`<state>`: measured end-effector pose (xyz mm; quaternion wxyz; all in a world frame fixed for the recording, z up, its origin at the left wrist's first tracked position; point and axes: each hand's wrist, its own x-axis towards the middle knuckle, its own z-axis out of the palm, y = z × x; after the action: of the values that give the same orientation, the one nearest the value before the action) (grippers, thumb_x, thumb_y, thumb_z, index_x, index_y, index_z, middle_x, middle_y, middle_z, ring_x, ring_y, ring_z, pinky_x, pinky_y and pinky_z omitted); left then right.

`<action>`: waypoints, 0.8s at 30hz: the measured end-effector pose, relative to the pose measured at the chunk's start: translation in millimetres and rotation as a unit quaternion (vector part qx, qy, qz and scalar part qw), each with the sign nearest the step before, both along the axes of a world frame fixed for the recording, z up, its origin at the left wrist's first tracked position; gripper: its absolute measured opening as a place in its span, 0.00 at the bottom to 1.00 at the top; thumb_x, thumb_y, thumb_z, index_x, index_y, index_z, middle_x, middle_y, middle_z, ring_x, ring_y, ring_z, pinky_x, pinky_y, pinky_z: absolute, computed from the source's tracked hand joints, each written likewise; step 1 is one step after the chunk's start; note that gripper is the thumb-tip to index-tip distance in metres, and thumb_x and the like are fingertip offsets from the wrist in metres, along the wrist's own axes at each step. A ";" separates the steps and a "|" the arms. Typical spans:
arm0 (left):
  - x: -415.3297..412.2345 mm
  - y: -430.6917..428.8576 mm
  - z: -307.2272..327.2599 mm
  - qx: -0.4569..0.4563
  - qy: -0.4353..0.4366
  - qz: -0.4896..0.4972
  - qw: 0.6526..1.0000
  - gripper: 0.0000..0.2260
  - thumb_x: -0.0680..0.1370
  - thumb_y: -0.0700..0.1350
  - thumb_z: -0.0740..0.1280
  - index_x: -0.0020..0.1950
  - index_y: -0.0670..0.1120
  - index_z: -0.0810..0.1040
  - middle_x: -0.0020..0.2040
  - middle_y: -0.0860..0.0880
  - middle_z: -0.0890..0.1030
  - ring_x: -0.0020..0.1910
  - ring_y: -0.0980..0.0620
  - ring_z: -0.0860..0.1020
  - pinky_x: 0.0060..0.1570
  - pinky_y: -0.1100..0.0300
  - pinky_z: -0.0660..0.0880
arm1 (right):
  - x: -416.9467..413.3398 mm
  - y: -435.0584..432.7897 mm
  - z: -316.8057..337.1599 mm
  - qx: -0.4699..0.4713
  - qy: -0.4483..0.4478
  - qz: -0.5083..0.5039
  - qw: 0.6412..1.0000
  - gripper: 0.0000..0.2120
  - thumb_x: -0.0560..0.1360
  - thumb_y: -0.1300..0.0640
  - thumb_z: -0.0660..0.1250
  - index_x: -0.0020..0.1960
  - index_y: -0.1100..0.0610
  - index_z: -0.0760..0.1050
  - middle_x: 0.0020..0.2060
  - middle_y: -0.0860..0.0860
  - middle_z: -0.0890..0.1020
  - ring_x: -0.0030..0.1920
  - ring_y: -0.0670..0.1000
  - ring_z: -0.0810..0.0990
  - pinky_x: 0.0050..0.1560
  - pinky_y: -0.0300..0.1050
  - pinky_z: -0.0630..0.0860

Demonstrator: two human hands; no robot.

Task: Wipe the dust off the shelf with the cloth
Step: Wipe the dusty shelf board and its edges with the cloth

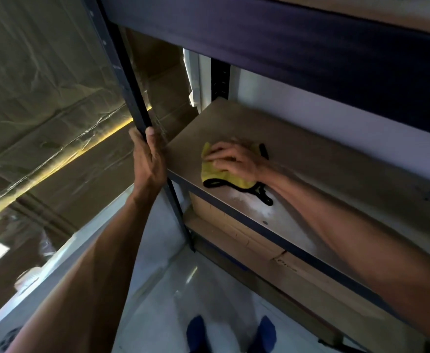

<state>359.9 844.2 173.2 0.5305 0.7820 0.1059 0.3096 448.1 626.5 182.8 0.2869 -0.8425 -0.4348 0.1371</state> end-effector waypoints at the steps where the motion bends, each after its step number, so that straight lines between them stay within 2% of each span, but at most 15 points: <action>1: -0.7 1.0 0.2 0.000 -0.001 -0.002 1.000 0.07 0.87 0.51 0.49 0.55 0.50 0.63 0.43 0.53 0.71 0.38 0.65 0.73 0.40 0.68 0.74 | -2.3 -0.7 -3.5 -0.018 0.000 0.005 1.000 0.21 0.78 0.44 0.59 0.65 0.51 0.77 0.67 0.48 0.74 0.65 0.46 0.68 0.70 0.48 0.54; 3: -2.7 2.2 1.6 -0.002 -0.001 0.001 1.000 0.06 0.87 0.53 0.49 0.53 0.56 0.62 0.44 0.50 0.72 0.39 0.62 0.73 0.41 0.65 0.74 | -5.2 -6.0 -8.3 -0.044 -0.051 0.035 0.997 0.25 0.76 0.37 0.59 0.67 0.48 0.76 0.69 0.46 0.72 0.67 0.47 0.68 0.71 0.50 0.56; 5: -2.7 0.9 1.5 -0.005 0.003 0.007 1.000 0.06 0.86 0.54 0.49 0.53 0.57 0.62 0.44 0.48 0.72 0.40 0.58 0.73 0.42 0.61 0.74 | -6.3 -14.8 -10.1 -0.053 -0.091 0.057 0.993 0.25 0.76 0.35 0.58 0.67 0.46 0.75 0.66 0.44 0.72 0.65 0.46 0.70 0.70 0.52 0.59; 9: -0.9 0.9 0.0 -0.008 0.010 0.010 1.000 0.11 0.86 0.56 0.49 0.55 0.50 0.62 0.44 0.48 0.71 0.40 0.55 0.71 0.41 0.58 0.73 | -11.1 -31.1 -14.2 -0.034 -0.052 0.057 0.996 0.19 0.76 0.36 0.62 0.63 0.41 0.76 0.59 0.35 0.71 0.62 0.45 0.71 0.69 0.54 0.65; 11: -0.4 1.3 -1.2 -0.013 0.010 0.007 1.000 0.12 0.86 0.56 0.49 0.55 0.48 0.62 0.44 0.48 0.71 0.40 0.55 0.71 0.41 0.59 0.73 | -13.1 -35.2 -12.9 -0.002 -0.027 0.052 0.998 0.18 0.75 0.36 0.62 0.61 0.42 0.76 0.57 0.38 0.75 0.60 0.42 0.72 0.66 0.50 0.70; 13: -0.4 -0.7 -0.5 -0.011 0.003 0.011 1.000 0.11 0.86 0.56 0.49 0.55 0.50 0.63 0.44 0.48 0.72 0.40 0.57 0.72 0.42 0.62 0.73 | -5.8 -28.1 -7.3 0.045 -0.020 0.014 0.999 0.20 0.76 0.38 0.62 0.61 0.48 0.78 0.56 0.44 0.78 0.57 0.42 0.75 0.60 0.45 0.73; 15: 0.0 -2.9 0.5 -0.003 0.002 0.012 1.000 0.08 0.86 0.55 0.49 0.54 0.53 0.63 0.43 0.50 0.71 0.39 0.61 0.71 0.40 0.66 0.73 | 4.6 -13.8 -1.7 0.065 -0.023 -0.044 0.997 0.20 0.77 0.41 0.63 0.62 0.52 0.79 0.58 0.47 0.78 0.58 0.44 0.74 0.61 0.44 0.72; 16: -0.2 -2.8 0.9 0.000 0.007 0.011 1.000 0.08 0.86 0.54 0.49 0.55 0.53 0.62 0.43 0.52 0.71 0.38 0.62 0.71 0.40 0.67 0.72 | 9.0 -5.4 -0.9 0.064 -0.031 -0.073 0.995 0.22 0.77 0.40 0.62 0.63 0.52 0.79 0.60 0.47 0.78 0.60 0.46 0.74 0.64 0.48 0.71; 19: -1.3 0.5 -0.8 0.006 0.022 0.002 1.000 0.11 0.86 0.55 0.48 0.57 0.48 0.61 0.44 0.50 0.71 0.40 0.59 0.72 0.42 0.62 0.74 | 5.7 8.9 -9.5 -0.028 -0.093 -0.123 0.988 0.27 0.75 0.32 0.56 0.65 0.45 0.77 0.67 0.46 0.74 0.65 0.52 0.70 0.67 0.58 0.66; 21: -2.5 1.4 -1.0 0.006 0.021 -0.001 1.000 0.12 0.86 0.55 0.48 0.58 0.48 0.61 0.45 0.50 0.71 0.42 0.60 0.72 0.44 0.61 0.74 | -3.1 4.7 -11.7 -0.037 -0.101 -0.092 0.990 0.22 0.77 0.36 0.61 0.64 0.46 0.78 0.67 0.46 0.73 0.65 0.52 0.67 0.67 0.58 0.63; 24: -3.6 -3.4 2.1 -0.003 0.015 0.001 1.000 0.14 0.85 0.56 0.51 0.61 0.47 0.62 0.48 0.51 0.70 0.44 0.63 0.72 0.48 0.61 0.74 | -14.1 -10.2 -9.0 -0.003 -0.085 -0.010 0.996 0.16 0.79 0.44 0.64 0.60 0.51 0.81 0.62 0.46 0.75 0.60 0.43 0.67 0.67 0.49 0.61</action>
<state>356.4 840.7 175.3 0.5313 0.7846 0.1153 0.2979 434.0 616.2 173.8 0.2478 -0.8564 -0.4485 0.0637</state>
